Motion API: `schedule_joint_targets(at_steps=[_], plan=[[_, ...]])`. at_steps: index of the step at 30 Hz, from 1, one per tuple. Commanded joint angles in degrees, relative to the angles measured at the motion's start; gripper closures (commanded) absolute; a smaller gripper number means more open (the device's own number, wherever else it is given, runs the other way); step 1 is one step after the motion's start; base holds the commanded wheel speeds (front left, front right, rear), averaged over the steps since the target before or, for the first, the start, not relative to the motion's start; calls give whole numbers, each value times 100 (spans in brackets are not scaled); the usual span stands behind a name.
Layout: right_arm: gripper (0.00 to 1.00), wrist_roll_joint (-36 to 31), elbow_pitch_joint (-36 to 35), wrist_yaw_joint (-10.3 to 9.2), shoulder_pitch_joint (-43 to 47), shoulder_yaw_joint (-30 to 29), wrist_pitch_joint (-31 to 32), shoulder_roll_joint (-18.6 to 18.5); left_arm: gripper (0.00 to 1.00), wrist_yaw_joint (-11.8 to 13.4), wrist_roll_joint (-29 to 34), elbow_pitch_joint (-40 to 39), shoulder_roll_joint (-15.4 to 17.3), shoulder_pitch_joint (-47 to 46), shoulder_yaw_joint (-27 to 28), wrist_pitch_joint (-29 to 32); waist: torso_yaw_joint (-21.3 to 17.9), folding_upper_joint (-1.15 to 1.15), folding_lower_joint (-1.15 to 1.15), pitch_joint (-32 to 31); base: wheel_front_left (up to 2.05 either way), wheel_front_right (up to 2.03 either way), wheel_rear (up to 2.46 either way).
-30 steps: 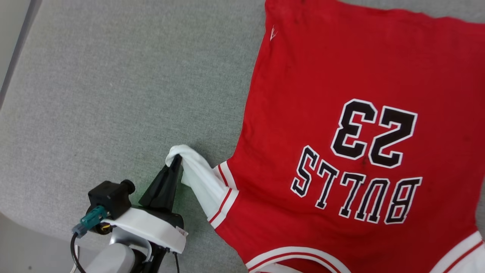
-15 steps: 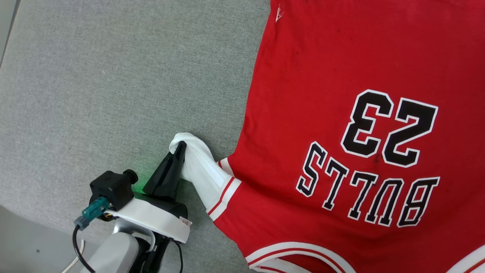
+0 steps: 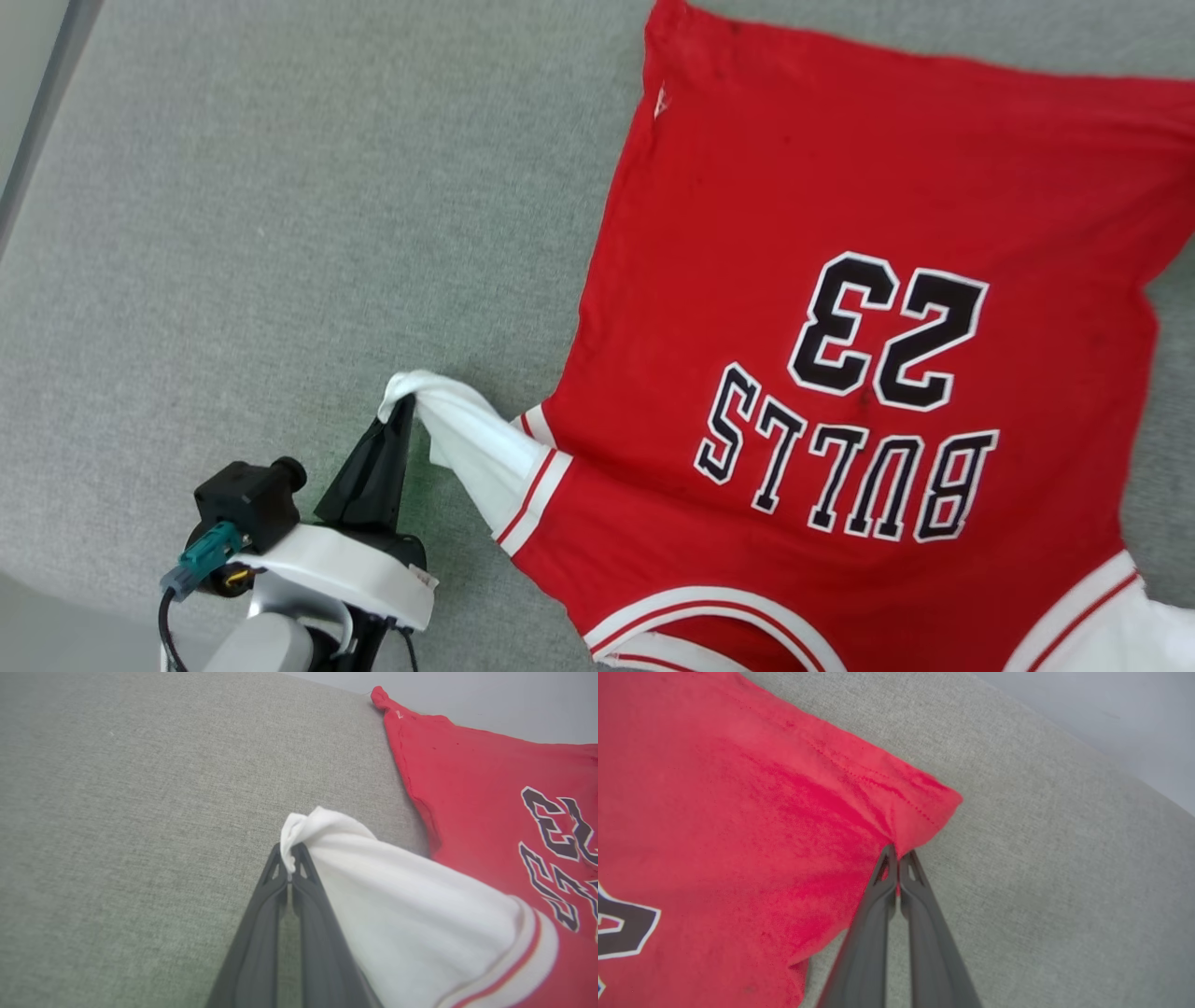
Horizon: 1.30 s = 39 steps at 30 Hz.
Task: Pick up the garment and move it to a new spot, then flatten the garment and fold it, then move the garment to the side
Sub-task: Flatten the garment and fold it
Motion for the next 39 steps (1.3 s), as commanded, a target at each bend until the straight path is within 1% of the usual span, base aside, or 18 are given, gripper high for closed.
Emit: schedule_joint_targets(at_steps=[1,2,8,11,13,20,24,28,32,33,34,39], plan=[[100,125,-104,-9,239,41,-137,-86,100,41,-32,-4,56,114,47,2,-198,0,0,-361,0,0,0],[100,349,-336,-9,646,121,-355,-269,100,96,-86,-14,114,287,85,32,-311,0,0,-632,0,0,0],[100,780,-877,-9,1752,46,-750,-624,100,206,-187,-42,238,668,153,87,-544,0,0,-1122,0,0,0],[100,927,-1108,-9,2385,-55,-866,-730,100,270,-249,-56,293,893,221,94,-709,0,0,-1355,0,0,0],[100,1056,-1522,-9,3725,-327,-914,-788,100,367,-339,-101,409,1232,265,156,-943,0,0,-1738,0,0,0],[100,1082,-1901,-9,5276,-663,-815,-531,100,454,-414,-194,509,1506,329,195,-1110,0,0,-2002,0,0,0],[100,1066,-1914,-9,6065,-809,-746,-261,100,477,-431,-246,553,1584,343,194,-1134,0,0,-2033,0,0,0],[100,981,-1727,-9,6606,-891,-777,89,100,500,-431,-260,573,1598,329,209,-1127,0,0,-2045,0,0,0],[100,912,-1628,-8,6746,-970,-935,407,100,503,-453,-261,592,1630,328,216,-1139,0,0,-2066,0,0,0],[67,891,-1634,-8,6707,-1035,-998,458,100,509,-459,-261,592,1638,330,215,-1145,0,0,-2077,0,0,0],[0,876,-1674,-8,6656,-1104,-1076,489,100,512,-460,-261,594,1651,329,215,-1150,0,0,-2090,0,0,0],[0,832,-1955,-10,6361,-1529,-1350,469,100,509,-457,-269,593,1660,308,216,-1160,0,0,-2125,0,0,0]])
